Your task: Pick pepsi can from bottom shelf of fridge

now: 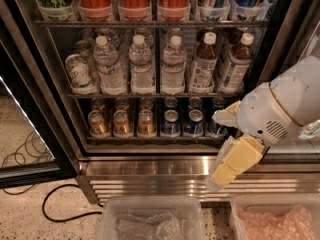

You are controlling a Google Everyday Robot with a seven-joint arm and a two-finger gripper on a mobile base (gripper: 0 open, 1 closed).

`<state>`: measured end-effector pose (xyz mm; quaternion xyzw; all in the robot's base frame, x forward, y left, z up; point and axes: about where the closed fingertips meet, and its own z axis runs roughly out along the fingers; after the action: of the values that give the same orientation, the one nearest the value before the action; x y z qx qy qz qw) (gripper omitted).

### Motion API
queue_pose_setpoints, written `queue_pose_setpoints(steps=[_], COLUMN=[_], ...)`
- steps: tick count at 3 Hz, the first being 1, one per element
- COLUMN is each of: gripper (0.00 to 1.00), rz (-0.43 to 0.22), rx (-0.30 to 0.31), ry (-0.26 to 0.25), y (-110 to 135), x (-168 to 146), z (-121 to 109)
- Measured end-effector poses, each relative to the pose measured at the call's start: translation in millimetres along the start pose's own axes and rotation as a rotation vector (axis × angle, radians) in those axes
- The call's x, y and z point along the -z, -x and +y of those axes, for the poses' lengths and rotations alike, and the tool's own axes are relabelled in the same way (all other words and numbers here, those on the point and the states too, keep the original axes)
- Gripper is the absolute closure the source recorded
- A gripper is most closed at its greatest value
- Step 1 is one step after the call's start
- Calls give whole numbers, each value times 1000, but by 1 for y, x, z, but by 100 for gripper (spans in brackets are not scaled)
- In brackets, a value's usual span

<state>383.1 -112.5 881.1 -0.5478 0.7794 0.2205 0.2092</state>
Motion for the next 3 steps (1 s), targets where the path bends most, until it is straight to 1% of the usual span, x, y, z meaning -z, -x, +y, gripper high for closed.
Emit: queue_pose_setpoints(steps=[1, 2, 3], gripper=[0, 0, 0], rz=[1, -15, -15], rx=[0, -39, -140], ry=[-1, 27, 45], y=[0, 4, 5], x=[0, -31, -82], z=[0, 5, 22])
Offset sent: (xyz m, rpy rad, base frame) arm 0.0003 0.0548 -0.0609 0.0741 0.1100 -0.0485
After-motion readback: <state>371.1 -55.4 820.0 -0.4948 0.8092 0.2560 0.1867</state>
